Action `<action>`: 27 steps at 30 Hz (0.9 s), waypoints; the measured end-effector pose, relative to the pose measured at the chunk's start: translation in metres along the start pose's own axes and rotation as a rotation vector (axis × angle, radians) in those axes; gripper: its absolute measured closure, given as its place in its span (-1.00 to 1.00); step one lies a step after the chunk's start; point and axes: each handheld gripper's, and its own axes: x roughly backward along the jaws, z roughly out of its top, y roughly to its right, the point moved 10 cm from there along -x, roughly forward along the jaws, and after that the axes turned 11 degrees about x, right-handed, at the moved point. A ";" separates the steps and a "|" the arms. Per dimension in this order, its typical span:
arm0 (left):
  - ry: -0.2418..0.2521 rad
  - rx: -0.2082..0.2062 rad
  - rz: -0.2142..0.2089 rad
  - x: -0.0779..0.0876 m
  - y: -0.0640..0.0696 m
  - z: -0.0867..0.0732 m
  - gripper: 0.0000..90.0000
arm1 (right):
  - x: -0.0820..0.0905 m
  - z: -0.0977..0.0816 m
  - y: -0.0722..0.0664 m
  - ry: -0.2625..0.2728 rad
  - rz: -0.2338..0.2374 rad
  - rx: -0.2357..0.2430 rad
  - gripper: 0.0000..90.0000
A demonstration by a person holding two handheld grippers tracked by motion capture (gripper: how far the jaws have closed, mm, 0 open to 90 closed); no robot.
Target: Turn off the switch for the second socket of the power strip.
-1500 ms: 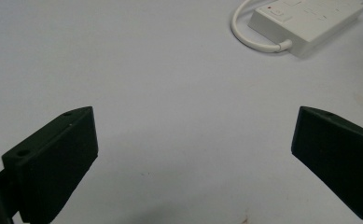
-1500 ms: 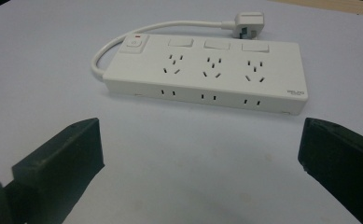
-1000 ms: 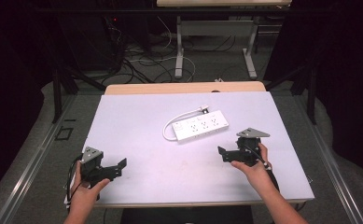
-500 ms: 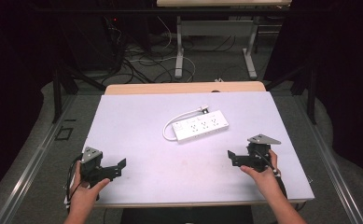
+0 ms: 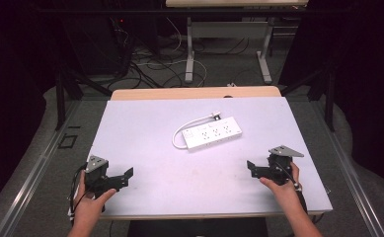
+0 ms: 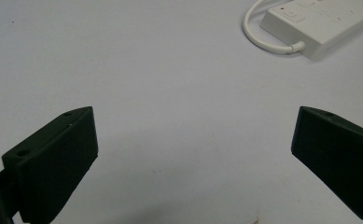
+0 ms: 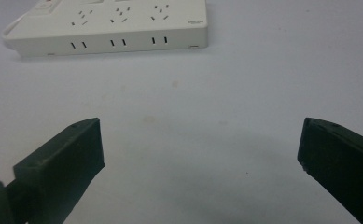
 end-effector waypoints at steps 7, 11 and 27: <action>-0.011 0.000 -0.006 0.000 0.000 -0.001 -0.98 | 0.000 -0.006 0.005 -0.004 -0.009 -0.009 -0.99; -0.005 0.001 -0.006 -0.001 0.001 -0.001 -0.98 | -0.001 -0.009 0.007 -0.008 -0.015 -0.014 -0.98; -0.016 -0.002 -0.008 -0.001 0.001 -0.002 -0.98 | -0.002 -0.013 0.006 -0.014 -0.010 -0.020 -0.98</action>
